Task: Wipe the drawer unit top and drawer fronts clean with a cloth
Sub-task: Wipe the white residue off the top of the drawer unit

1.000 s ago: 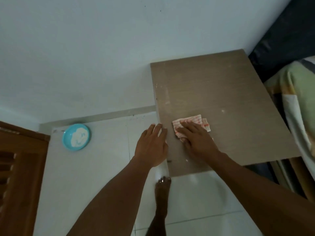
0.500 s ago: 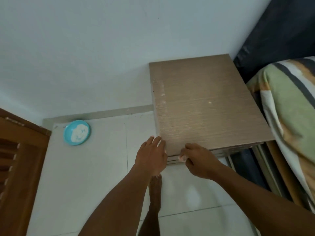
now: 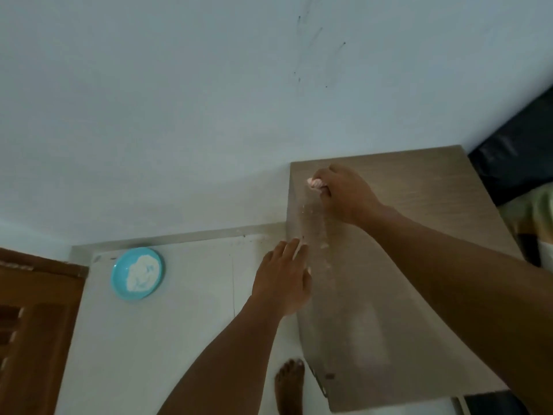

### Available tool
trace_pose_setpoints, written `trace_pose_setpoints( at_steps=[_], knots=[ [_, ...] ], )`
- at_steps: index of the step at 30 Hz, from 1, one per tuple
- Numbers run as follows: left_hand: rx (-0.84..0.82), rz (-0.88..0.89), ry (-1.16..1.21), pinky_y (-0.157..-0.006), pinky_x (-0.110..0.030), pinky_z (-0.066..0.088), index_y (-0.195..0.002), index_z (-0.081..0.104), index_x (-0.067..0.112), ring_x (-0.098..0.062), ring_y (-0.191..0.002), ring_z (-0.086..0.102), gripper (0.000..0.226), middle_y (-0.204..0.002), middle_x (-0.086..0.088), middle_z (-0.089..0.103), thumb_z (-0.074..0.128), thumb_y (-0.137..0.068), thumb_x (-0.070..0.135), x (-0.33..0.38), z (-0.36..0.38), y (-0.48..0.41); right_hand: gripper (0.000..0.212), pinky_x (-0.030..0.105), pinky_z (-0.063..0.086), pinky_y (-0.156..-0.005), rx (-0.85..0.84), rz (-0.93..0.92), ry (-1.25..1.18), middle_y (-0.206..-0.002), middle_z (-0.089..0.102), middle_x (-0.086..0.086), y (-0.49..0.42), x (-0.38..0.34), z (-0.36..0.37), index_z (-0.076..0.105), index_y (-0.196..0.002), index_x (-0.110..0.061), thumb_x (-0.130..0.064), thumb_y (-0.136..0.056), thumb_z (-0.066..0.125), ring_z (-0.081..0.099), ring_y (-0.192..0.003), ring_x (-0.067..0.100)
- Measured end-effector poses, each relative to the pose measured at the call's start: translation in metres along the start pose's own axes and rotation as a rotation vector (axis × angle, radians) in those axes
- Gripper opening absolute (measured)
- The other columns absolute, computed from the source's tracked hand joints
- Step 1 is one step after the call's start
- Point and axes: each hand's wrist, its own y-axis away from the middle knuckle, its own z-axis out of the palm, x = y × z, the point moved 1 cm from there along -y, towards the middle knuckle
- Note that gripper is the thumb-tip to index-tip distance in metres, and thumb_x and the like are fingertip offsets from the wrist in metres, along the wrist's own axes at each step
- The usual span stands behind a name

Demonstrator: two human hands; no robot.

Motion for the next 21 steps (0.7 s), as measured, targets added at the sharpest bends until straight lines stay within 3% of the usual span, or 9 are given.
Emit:
trace_pose_setpoints(
  at_steps=[5,8,11,15,21],
  knots=[
    [0.007,0.025,-0.021,-0.117,-0.043,0.032,-0.148,0.033,0.021,-0.027,-0.147,0.030,0.052,-0.158,-0.005,0.035,0.043,-0.098,0.035,-0.039,-0.004,-0.052,0.031,0.048,0.050,-0.087,0.012,0.004,0.084,-0.121,0.060,0.013,-0.081,0.008,0.031,0.060,-0.124,-0.013,-0.020,-0.095,0.052,0.051,-0.112,0.035],
    [-0.012,0.047,-0.004,-0.117,-0.045,0.032,-0.149,0.031,0.020,-0.028,-0.147,0.029,0.054,-0.159,-0.006,0.034,0.041,-0.099,0.036,-0.050,0.002,-0.062,0.041,0.048,0.047,-0.097,-0.077,-0.016,0.097,-0.135,0.055,0.007,-0.088,0.014,0.056,0.058,-0.132,-0.022,-0.028,-0.091,0.055,0.048,-0.123,0.034],
    [-0.018,0.074,0.021,-0.117,-0.044,0.032,-0.150,0.032,0.020,-0.027,-0.146,0.031,0.054,-0.157,-0.006,0.037,0.040,-0.099,0.036,-0.053,0.007,-0.062,0.052,0.046,0.042,-0.105,-0.053,-0.037,0.070,-0.146,0.049,0.005,-0.076,0.024,0.072,0.053,-0.139,-0.027,-0.035,-0.088,0.060,0.045,-0.132,0.031],
    [-0.019,0.054,0.040,-0.116,-0.043,0.034,-0.148,0.035,0.019,-0.027,-0.144,0.033,0.052,-0.155,-0.006,0.040,0.040,-0.099,0.035,-0.050,0.009,-0.055,0.058,0.050,0.040,-0.109,-0.073,-0.032,0.038,-0.152,0.045,0.006,-0.047,0.027,0.080,0.050,-0.144,-0.027,-0.042,-0.088,0.050,0.040,-0.140,0.031],
    [-0.037,-0.006,0.034,-0.106,-0.040,0.042,-0.144,0.043,0.018,-0.023,-0.135,0.042,0.049,-0.146,-0.005,0.048,0.039,-0.099,0.036,-0.034,0.004,-0.031,0.053,0.048,0.043,-0.107,-0.106,-0.057,0.010,-0.148,0.048,0.004,0.024,0.018,0.083,0.053,-0.141,-0.028,-0.038,-0.089,0.059,0.044,-0.137,0.030]
  ],
)
